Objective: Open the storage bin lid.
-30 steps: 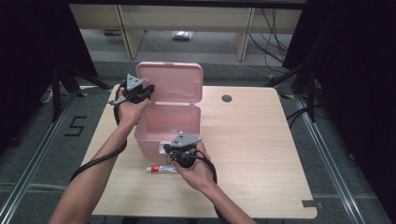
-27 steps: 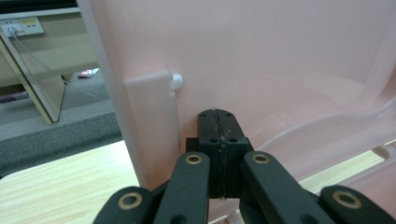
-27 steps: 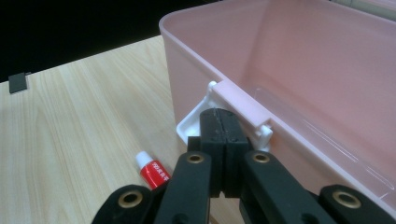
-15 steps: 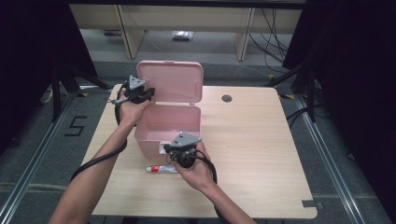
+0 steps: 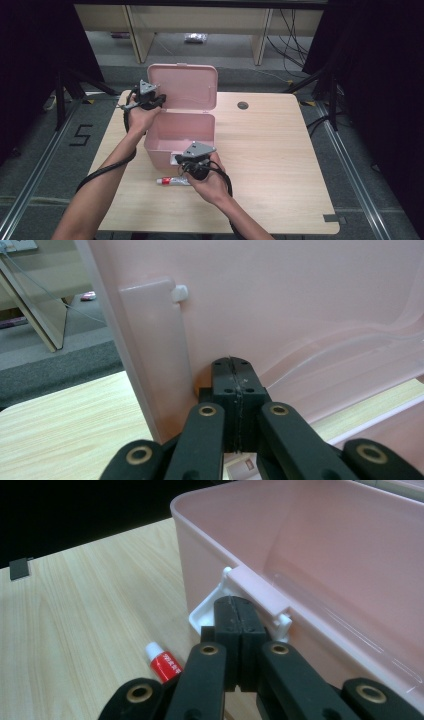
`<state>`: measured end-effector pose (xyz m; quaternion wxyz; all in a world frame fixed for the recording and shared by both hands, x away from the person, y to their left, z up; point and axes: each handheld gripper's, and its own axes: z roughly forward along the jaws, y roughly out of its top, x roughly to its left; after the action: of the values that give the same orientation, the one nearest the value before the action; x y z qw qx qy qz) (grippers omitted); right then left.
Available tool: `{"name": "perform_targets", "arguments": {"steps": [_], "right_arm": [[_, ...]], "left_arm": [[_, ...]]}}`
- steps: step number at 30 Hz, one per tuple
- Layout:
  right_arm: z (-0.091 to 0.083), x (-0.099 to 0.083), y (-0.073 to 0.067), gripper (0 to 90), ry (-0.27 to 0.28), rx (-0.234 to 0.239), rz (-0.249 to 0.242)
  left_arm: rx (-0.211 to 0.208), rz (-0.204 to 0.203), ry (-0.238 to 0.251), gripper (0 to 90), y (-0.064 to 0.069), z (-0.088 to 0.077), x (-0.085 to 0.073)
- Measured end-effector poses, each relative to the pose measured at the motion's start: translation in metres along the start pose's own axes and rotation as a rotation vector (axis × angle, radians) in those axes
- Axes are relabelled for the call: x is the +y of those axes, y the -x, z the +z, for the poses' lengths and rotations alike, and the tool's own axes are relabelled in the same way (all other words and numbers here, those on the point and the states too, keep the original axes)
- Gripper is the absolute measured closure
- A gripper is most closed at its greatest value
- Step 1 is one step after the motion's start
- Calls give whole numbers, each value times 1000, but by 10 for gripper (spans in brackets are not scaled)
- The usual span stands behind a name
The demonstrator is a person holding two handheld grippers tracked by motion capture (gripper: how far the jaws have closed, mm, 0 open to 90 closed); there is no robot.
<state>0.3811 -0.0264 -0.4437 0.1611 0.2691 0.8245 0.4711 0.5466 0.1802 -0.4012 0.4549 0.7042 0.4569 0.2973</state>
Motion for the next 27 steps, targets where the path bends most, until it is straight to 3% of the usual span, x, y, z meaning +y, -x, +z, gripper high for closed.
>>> {"name": "perform_targets", "arguments": {"steps": [14, 27], "right_arm": [[0, 0, 0, 900, -1, 1, 2], [-1, 0, 0, 900, -4, 1, 0]], "left_arm": [[-14, 21, 26, 898, 3, -9, 2], [-65, 62, 62, 897, 12, -39, 2]]}}
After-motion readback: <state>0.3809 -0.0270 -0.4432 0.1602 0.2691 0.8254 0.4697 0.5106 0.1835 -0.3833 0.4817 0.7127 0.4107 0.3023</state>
